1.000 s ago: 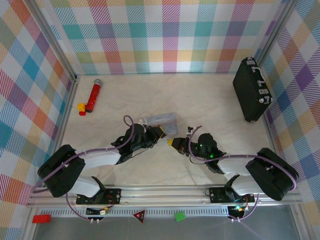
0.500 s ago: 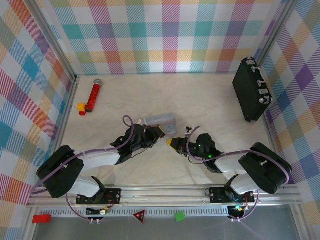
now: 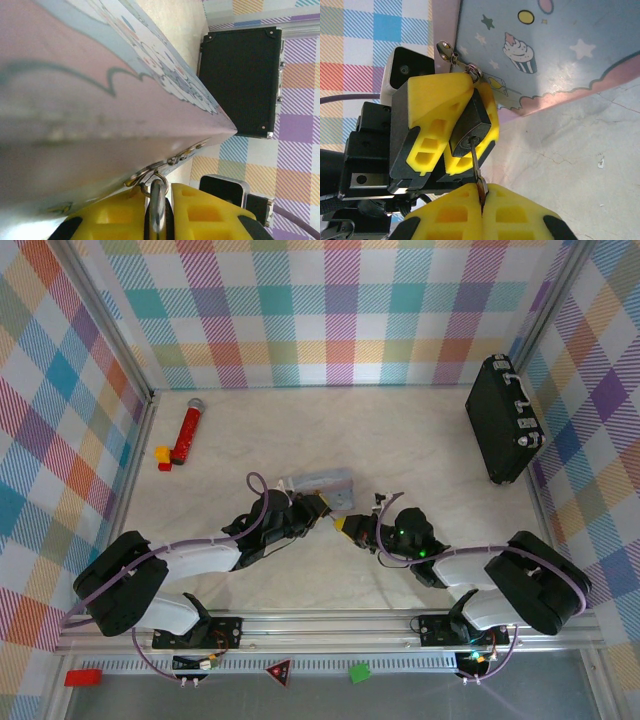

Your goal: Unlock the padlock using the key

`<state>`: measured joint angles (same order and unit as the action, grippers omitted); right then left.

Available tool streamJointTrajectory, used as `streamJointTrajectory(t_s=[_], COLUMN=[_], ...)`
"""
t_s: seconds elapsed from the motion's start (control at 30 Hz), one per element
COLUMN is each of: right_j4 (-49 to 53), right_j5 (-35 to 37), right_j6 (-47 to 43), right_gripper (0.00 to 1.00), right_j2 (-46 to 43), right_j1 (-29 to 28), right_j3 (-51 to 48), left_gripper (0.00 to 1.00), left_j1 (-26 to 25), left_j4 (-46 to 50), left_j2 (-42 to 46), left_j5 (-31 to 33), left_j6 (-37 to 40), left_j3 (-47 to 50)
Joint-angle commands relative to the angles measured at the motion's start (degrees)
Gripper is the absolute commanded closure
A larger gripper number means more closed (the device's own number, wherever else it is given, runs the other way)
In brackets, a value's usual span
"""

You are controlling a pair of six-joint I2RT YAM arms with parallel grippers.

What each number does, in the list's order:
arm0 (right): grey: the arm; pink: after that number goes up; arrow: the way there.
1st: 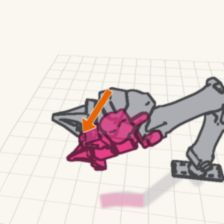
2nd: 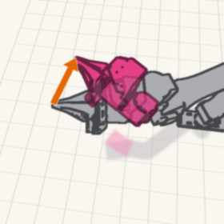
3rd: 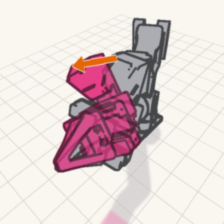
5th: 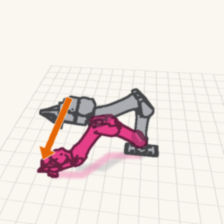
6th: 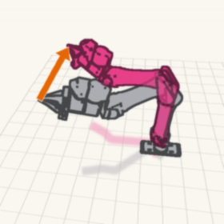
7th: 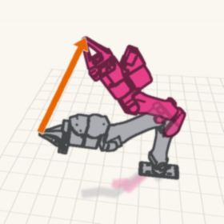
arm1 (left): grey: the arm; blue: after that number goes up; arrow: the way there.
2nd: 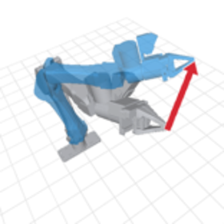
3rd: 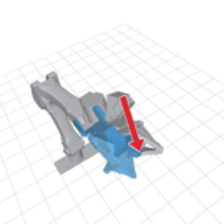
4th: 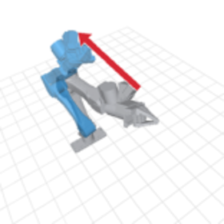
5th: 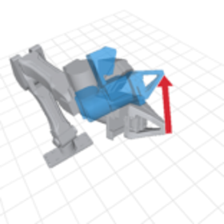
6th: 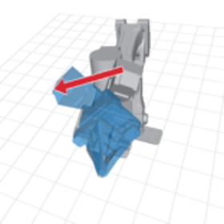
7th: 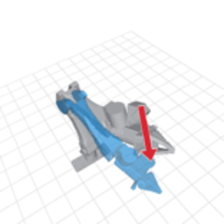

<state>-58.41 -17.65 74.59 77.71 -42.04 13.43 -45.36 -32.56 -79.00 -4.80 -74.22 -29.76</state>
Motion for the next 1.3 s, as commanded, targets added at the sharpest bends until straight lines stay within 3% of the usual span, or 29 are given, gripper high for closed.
streamJointTrajectory(t_s=[0.0, 0.3, 0.6, 0.93, 1.27], right_j4=[-0.07, -3.68, -1.96, -13.55, -10.69], right_j5=[1.57, 1.57, 1.06, -1.96, 0.54], right_j6=[-0.41, 1.03, 1.04, 11.49, 13.47], right_gripper=[1.0, 1.0, 1.0, 1.0, 1.0], right_j2=[-2.13, -0.31, -1.46, 6.39, 4.59], right_j1=[-0.15, -0.15, 1.07, 2.66, 2.67], right_j3=[0.17, -0.2, 0.72, 1.25, 0.57], left_gripper=[0.95, 0.95, 0.95, 0.95, 0.96], left_j1=[-1.08, -2.61, -3.81, -5.07, -6.11], left_j4=[-3.57, -5.93, -1.0, -6.66, -10.09], left_j2=[1.66, 1.27, 3.85, 1.85, -0.72], left_j5=[-1.62, -1.77, -2.67, -2.43, -2.75], left_j6=[-0.68, -1.36, -1.0, -1.72, -2.87], left_j3=[0.05, -1.05, -3.07, -1.73, -1.01])
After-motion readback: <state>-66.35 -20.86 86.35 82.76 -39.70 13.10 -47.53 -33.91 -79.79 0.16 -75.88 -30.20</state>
